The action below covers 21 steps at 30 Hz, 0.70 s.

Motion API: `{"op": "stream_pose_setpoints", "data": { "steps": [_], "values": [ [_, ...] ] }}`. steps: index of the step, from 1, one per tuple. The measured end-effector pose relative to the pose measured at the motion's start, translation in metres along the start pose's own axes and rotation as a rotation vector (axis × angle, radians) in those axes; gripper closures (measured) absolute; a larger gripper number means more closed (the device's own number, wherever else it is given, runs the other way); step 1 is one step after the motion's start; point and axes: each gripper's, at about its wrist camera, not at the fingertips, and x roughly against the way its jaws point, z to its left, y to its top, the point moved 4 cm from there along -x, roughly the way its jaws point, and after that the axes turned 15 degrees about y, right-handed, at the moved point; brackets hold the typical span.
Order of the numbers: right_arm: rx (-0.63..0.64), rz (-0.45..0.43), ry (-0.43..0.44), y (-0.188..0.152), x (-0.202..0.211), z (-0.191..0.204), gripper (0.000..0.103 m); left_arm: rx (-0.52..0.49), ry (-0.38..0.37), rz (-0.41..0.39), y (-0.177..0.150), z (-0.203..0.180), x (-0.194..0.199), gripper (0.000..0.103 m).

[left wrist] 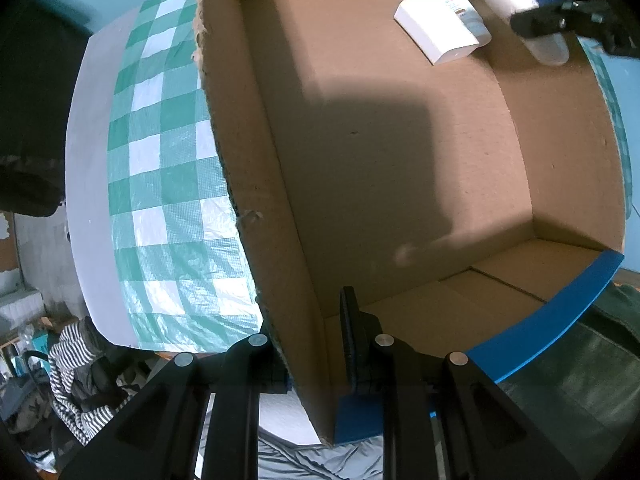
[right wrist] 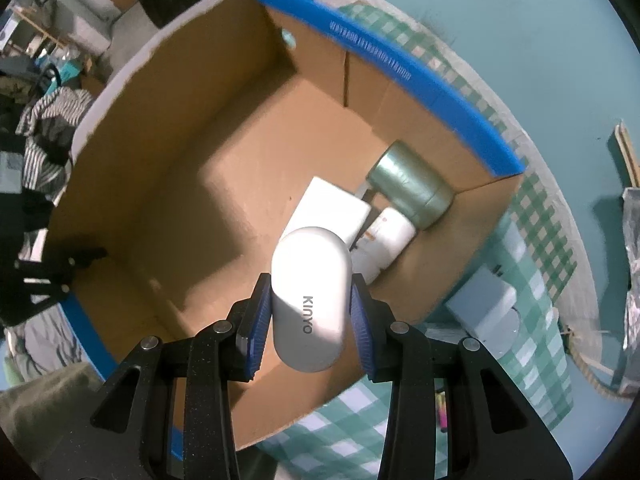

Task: Organize rigid objects
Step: 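Carry the white KINYO case into the box and open the right gripper, then move the right gripper back to the table and grasp the SANY lighter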

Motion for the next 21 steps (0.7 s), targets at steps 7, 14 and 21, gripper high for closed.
{"op": "stream_pose_setpoints", "data": {
  "steps": [7, 14, 21],
  "values": [
    [0.014, 0.011, 0.0, -0.008, -0.009, 0.0, 0.066, -0.003, 0.004, 0.005, 0.0, 0.001, -0.001, 0.084],
    [0.008, 0.0, -0.003, -0.007, -0.007, 0.0, 0.066, -0.008, 0.011, 0.008, 0.0, 0.0, -0.002, 0.084],
    [-0.004, -0.043, 0.001, -0.009, 0.006, 0.002, 0.057, -0.003, 0.01, 0.009, 0.0, -0.001, -0.001, 0.084]
  ]
}}
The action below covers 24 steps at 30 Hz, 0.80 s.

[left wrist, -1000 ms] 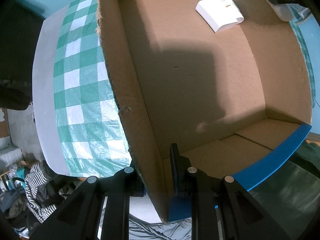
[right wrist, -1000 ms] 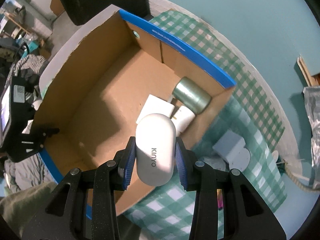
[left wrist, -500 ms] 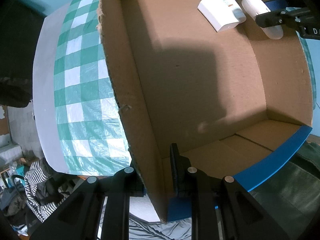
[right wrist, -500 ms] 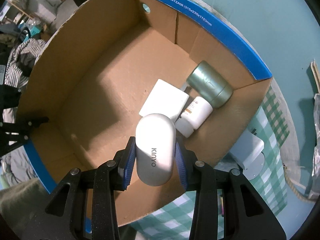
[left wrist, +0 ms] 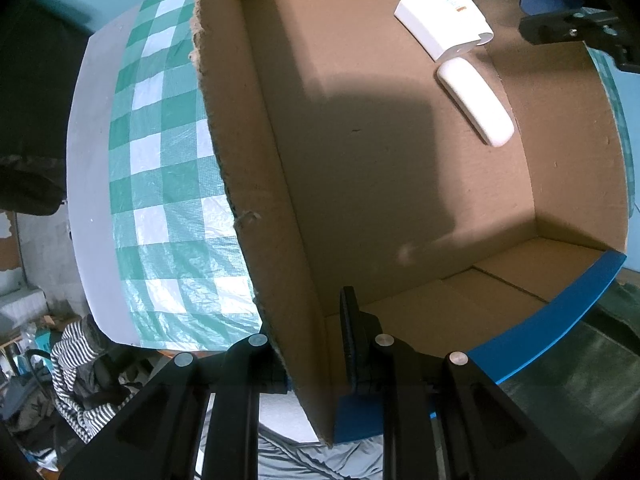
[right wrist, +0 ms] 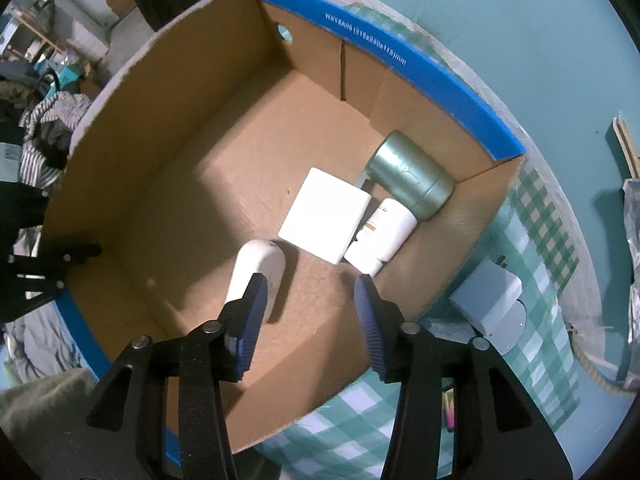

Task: Organize rigid objects
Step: 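Move the right gripper back to the table and grasp the SANY lighter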

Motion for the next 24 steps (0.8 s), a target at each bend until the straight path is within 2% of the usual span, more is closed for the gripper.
{"op": "stream_pose_setpoints", "data": {
  "steps": [13, 24],
  "values": [
    [0.012, -0.077, -0.007, -0.018, 0.053, 0.002, 0.057, 0.008, 0.006, -0.002, -0.001, 0.0, 0.001, 0.084],
    [-0.024, -0.095, -0.039, -0.052, 0.08, -0.026, 0.057, 0.009, 0.014, -0.006, -0.001, -0.003, 0.005, 0.084]
  ]
}}
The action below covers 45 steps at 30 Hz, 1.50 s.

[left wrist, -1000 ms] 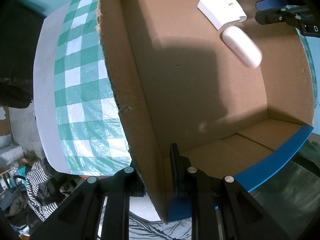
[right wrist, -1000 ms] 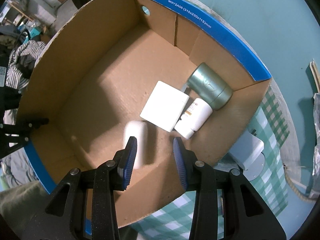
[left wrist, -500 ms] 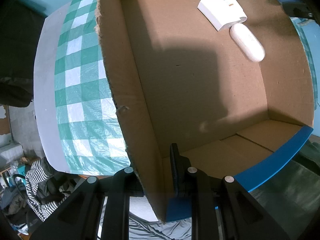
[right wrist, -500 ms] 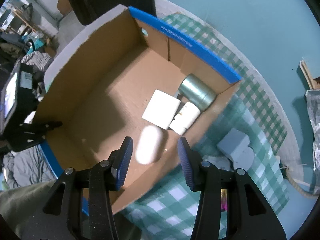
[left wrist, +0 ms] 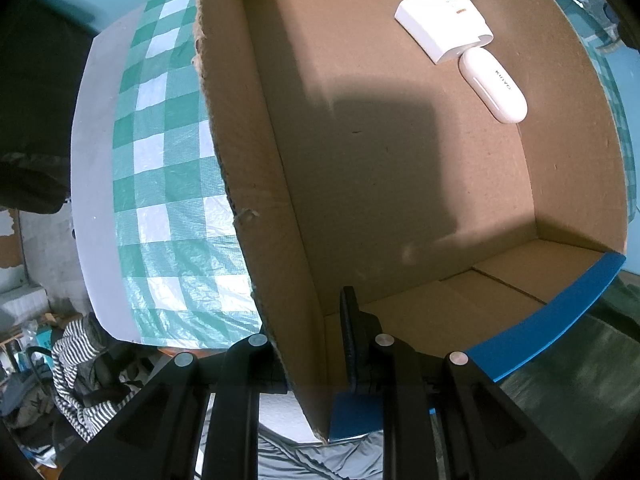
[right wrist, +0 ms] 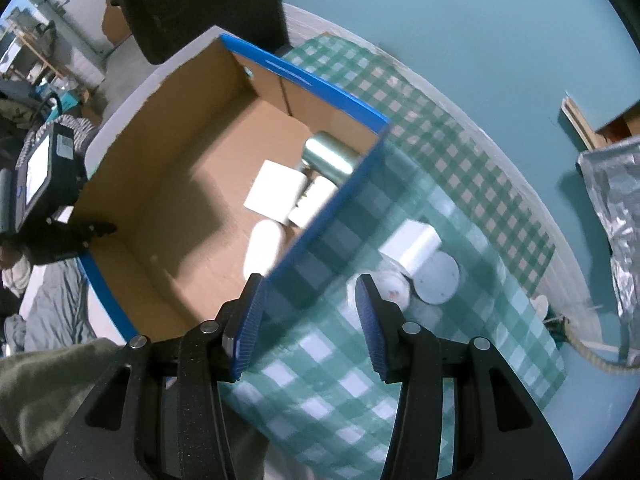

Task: Organize rigid objects
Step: 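Move the right gripper back to the table and grasp the SANY lighter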

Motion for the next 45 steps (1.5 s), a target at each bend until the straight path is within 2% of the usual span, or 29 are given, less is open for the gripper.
{"op": "stream_pose_setpoints", "data": {
  "steps": [10, 15, 23, 34, 39, 43, 45],
  "values": [
    [-0.067, 0.04, -0.029, -0.047, -0.002, -0.052, 0.057, 0.017, -0.004, -0.006, -0.003, 0.002, 0.002, 0.084],
    [-0.104, 0.082, -0.029, -0.076, -0.021, -0.088, 0.057, 0.025, -0.009, -0.008, -0.005, 0.007, -0.002, 0.084],
    [-0.099, 0.157, -0.033, -0.113, -0.057, -0.118, 0.057, 0.036, -0.007, -0.007, -0.009, 0.006, -0.002, 0.084],
    [-0.091, 0.138, -0.034, -0.118, -0.074, -0.128, 0.057, 0.034, 0.0, -0.004, -0.008, 0.003, -0.002, 0.084],
    [-0.069, 0.166, -0.056, -0.116, -0.083, -0.127, 0.057, 0.033, -0.002, -0.004, -0.008, 0.002, -0.002, 0.084],
    [-0.048, 0.212, -0.085, -0.119, -0.093, -0.122, 0.066, 0.034, -0.002, -0.005, -0.008, 0.003, -0.002, 0.084],
    [-0.062, 0.205, -0.079, -0.119, -0.092, -0.121, 0.069, 0.035, -0.002, -0.006, -0.008, 0.004, -0.002, 0.084]
  ]
}}
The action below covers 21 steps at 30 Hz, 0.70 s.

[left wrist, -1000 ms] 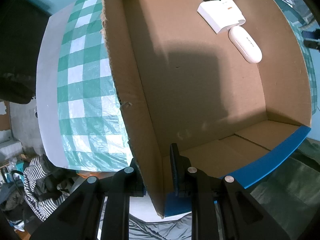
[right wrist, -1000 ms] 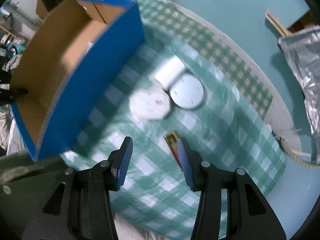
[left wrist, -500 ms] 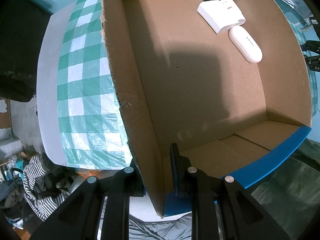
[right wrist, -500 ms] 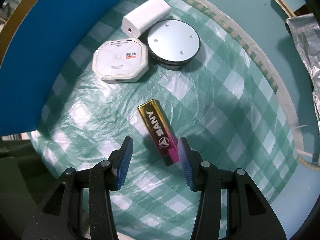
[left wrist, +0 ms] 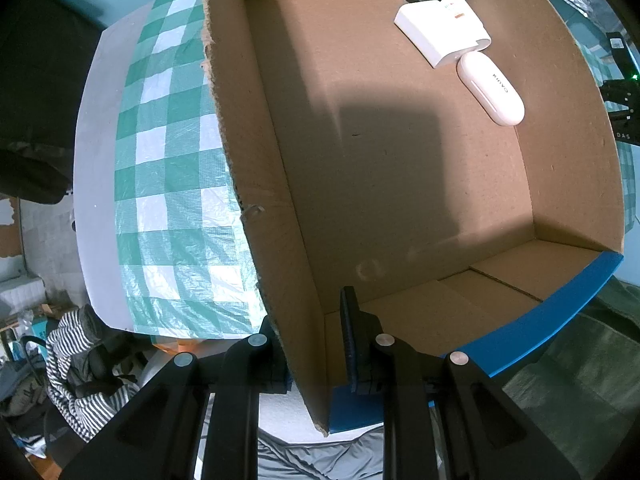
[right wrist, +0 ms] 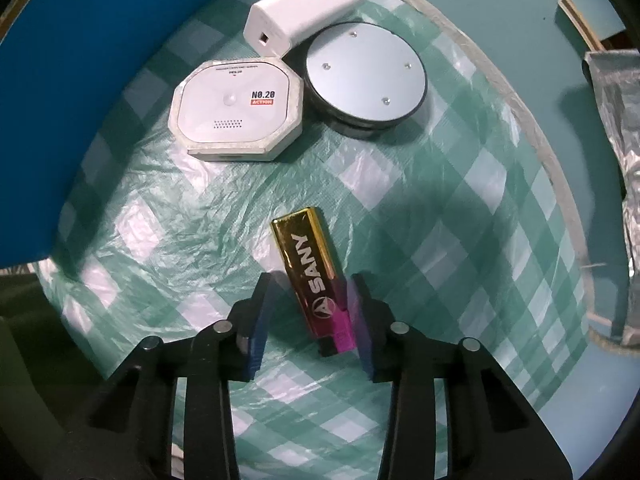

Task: Organize rigid objects
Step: 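Move the right gripper back to the table and grasp the SANY lighter, then lift the gold-pink SANY lighter with the right gripper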

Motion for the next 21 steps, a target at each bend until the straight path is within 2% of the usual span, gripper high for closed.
{"op": "stream_pose_setpoints", "data": {
  "steps": [5, 12, 21],
  "values": [
    [-0.047, 0.009, 0.019, -0.001, -0.001, 0.007, 0.08, -0.001, 0.003, 0.001, 0.0, 0.001, -0.001, 0.084],
    [-0.146, -0.019, 0.083, 0.0, 0.001, 0.012, 0.081, -0.01, 0.004, 0.0, 0.0, -0.001, 0.0, 0.084],
    [-0.19, -0.065, 0.137, -0.007, 0.015, 0.022, 0.081, -0.017, 0.0, -0.002, 0.0, -0.003, 0.002, 0.084]
  ]
}}
